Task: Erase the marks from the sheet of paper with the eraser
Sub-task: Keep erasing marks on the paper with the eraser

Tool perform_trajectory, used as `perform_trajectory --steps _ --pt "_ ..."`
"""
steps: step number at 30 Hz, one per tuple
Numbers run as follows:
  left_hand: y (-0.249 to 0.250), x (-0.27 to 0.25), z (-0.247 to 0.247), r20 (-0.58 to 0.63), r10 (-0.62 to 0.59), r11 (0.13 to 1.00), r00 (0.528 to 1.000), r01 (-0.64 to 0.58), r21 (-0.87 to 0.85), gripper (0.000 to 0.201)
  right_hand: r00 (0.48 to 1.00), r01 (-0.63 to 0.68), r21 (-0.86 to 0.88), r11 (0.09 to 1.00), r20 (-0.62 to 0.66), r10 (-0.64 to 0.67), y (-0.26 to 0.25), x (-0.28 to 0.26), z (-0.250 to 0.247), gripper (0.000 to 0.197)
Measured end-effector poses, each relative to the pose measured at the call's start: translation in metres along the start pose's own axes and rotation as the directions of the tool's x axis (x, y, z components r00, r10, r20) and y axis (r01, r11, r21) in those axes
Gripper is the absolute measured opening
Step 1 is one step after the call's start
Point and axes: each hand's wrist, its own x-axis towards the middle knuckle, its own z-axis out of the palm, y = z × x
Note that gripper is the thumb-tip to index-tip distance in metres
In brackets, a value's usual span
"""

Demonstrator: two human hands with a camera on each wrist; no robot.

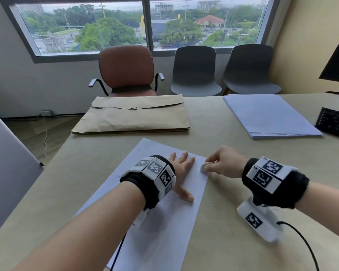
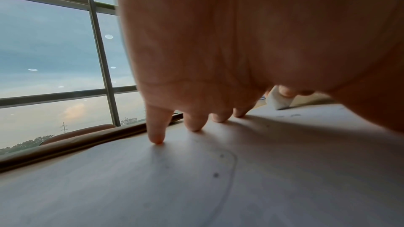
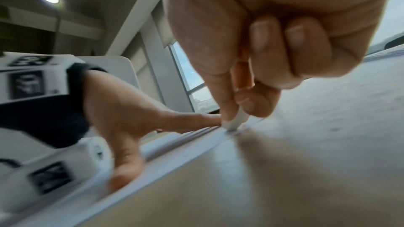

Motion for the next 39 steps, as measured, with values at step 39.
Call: perform_trajectory --steps 39 --pt "0.000 0.002 0.003 -0.014 -0.005 1.000 1.000 0.006 0.031 0.120 0.985 0.091 -0.034 0.995 0.152 -0.085 -0.030 -0.024 0.029 0.040"
